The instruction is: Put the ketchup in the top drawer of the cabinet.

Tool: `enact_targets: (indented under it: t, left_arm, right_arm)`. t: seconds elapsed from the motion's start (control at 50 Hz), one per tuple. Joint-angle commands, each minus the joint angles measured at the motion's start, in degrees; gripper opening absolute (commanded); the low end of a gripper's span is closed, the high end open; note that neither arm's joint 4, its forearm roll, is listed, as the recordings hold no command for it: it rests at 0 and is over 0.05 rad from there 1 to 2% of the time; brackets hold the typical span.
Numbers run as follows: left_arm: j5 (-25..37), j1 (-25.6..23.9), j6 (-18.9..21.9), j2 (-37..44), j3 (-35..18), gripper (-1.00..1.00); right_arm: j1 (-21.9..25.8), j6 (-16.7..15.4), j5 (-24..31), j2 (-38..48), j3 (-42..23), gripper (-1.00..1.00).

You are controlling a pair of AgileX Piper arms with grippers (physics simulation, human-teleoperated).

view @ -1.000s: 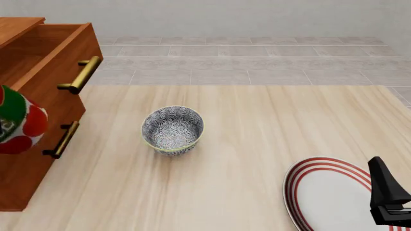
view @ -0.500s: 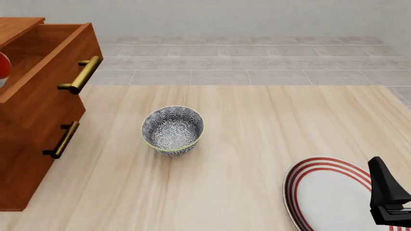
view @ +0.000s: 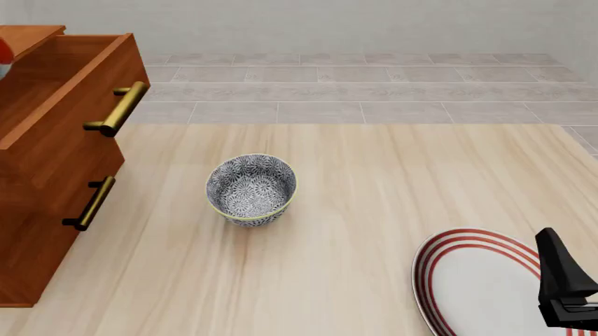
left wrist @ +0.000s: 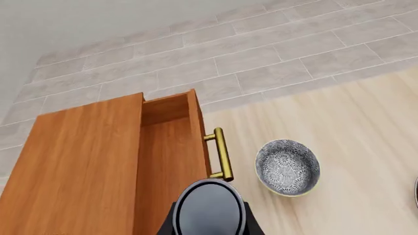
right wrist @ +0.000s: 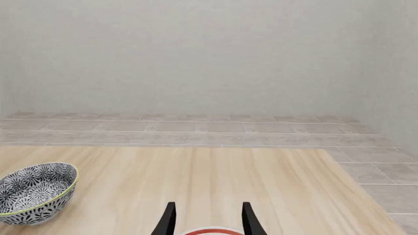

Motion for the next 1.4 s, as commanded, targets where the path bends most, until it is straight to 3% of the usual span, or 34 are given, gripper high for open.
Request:
enact_targets:
  t: [0.02,0.18,0.22,0.26,0.54,0.68,0.96,1.4]
  left_arm:
    - [-2.3,4.8,1.0,4.5,-1.2,-1.0]
    - [-5.1,8.6,2.6,6.4,1.3,-1.0]
    - [-5.9,8.9,5.3,5.7,3.3,-1.0]
    - [-6.3,10.4,3.3,7.0,2.4,-1.0]
    - [-7.7,13.7,4.1,9.6,2.0,-1.0]
    - [-8.9,12.9,5.6,8.9,3.9,-1.0]
    - [-12.7,15.8,4.3,11.6,7.6,-1.0]
    - [-15.1,15.8,4.4,15.0,8.5,-1.0]
  right_arm:
    - [0.0,0.0,0.0,0.0,0.0,1.0]
    - [0.0,0.0,0.0,0.0,0.0,1.0]
    - [0.0,0.0,0.0,0.0,0.0,1.0]
    - [0.0,0.0,0.0,0.0,0.0,1.0]
    - [0.0,0.0,0.0,0.0,0.0,1.0]
    - [0.0,0.0,0.0,0.0,0.0,1.0]
    - [0.0,0.0,0.0,0.0,0.0,1.0]
    - [0.0,0.0,0.0,0.0,0.0,1.0]
